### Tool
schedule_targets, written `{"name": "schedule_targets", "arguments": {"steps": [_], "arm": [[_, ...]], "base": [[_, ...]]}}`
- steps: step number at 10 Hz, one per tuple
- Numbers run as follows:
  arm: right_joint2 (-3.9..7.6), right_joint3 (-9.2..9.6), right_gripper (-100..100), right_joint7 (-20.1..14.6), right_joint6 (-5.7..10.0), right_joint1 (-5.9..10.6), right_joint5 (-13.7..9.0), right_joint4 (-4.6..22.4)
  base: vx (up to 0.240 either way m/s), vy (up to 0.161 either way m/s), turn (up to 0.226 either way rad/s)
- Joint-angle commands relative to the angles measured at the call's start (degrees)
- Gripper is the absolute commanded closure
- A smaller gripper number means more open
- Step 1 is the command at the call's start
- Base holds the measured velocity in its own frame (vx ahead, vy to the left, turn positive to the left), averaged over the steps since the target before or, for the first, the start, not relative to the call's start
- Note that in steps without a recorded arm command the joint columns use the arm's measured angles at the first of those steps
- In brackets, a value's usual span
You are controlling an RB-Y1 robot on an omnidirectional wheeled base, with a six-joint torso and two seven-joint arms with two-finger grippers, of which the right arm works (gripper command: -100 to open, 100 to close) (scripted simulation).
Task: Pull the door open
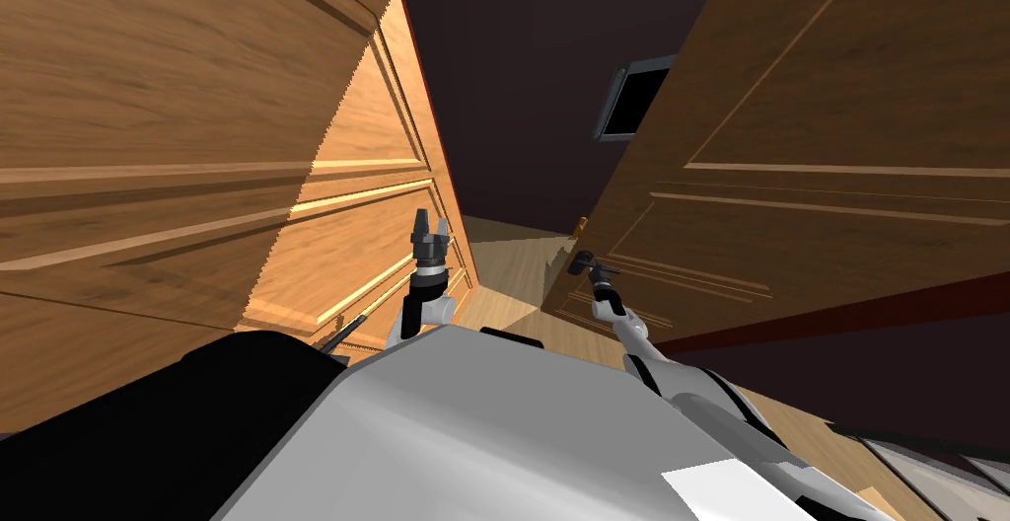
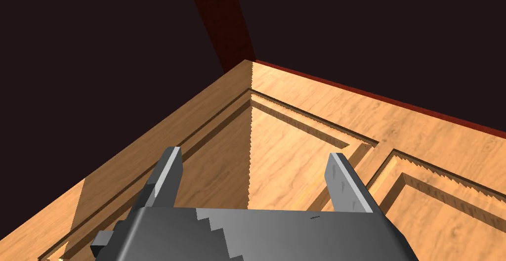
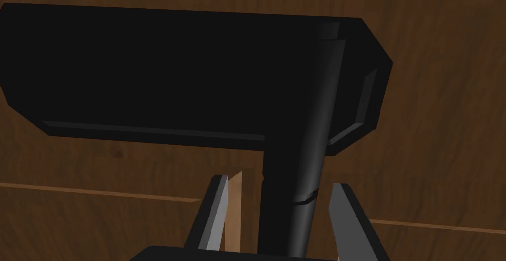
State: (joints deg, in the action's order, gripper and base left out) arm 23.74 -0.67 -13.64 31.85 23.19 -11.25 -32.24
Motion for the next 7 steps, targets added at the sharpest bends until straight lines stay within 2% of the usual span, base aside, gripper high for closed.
{"name": "schedule_targets", "arguments": {"steps": [1, 5, 7], "arm": [[-0.04, 0.0, 100, 0.11, -0.14, -0.07, 0.0, -0.1], [-0.04, 0.0, 100, 0.11, -0.14, -0.07, 0.0, -0.1], [0.08, 1.28, 100, 0.19, -0.24, -0.05, -0.82, -0.47]], "base": [[-0.023, -0.002, -0.007], [-0.009, 0.0, 0.003], [-0.162, -0.063, 0.11]]}}
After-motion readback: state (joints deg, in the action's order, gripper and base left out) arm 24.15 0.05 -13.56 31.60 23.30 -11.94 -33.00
